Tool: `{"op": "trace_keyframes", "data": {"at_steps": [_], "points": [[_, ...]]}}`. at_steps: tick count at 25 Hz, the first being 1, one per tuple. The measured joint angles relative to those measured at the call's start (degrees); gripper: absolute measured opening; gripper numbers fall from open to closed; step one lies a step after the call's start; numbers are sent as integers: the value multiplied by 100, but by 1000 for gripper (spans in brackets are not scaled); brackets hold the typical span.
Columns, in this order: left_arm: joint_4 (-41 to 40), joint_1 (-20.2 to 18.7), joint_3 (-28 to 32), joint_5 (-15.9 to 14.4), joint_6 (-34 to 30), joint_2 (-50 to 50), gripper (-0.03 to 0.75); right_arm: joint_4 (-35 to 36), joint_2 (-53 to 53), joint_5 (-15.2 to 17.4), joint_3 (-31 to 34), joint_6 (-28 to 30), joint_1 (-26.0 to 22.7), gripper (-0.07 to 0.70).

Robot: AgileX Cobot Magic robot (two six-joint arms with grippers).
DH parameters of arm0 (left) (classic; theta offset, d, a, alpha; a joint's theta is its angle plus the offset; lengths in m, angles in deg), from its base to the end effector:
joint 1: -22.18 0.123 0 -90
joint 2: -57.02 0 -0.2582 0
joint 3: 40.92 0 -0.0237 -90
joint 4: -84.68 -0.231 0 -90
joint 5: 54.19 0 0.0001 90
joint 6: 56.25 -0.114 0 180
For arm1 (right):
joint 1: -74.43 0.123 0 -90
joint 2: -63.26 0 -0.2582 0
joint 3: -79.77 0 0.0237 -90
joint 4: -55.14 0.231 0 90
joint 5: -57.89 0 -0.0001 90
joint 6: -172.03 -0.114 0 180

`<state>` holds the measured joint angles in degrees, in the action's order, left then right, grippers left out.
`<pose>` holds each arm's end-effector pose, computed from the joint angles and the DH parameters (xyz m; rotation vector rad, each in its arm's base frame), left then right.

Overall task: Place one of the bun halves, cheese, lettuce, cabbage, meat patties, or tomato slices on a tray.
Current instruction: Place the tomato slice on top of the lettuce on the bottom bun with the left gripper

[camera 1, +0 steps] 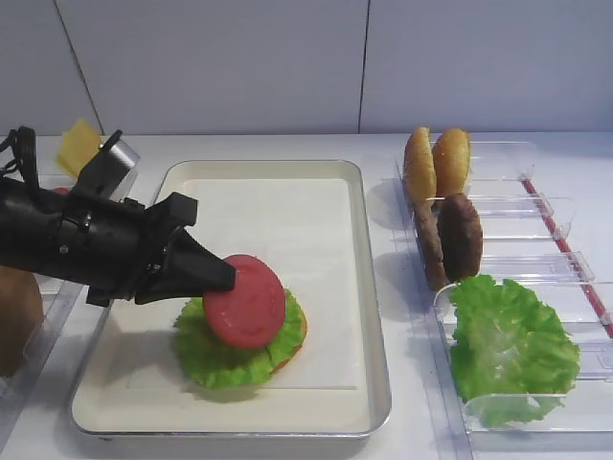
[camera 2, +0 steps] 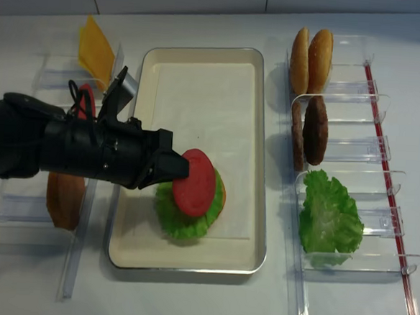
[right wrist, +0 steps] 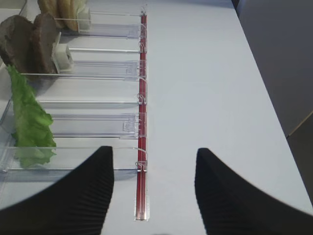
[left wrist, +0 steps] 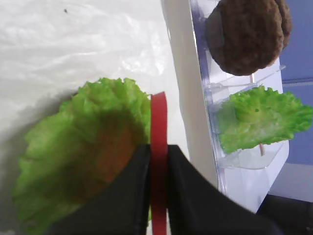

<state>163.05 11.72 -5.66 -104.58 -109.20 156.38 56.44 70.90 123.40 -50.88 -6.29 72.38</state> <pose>0.2423 -0.1323 0.1688 0.1344 2.5492 -1.2988 0.0210 0.0016 0.2417 0.0048 2.1378 -0.0106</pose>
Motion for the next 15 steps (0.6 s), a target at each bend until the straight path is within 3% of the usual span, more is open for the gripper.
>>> {"op": "trace_keyframes", "data": {"at_steps": [15], "points": [[351,-41,0,-71,13,413,62,0,0,-11,0,-11,0,401]]}}
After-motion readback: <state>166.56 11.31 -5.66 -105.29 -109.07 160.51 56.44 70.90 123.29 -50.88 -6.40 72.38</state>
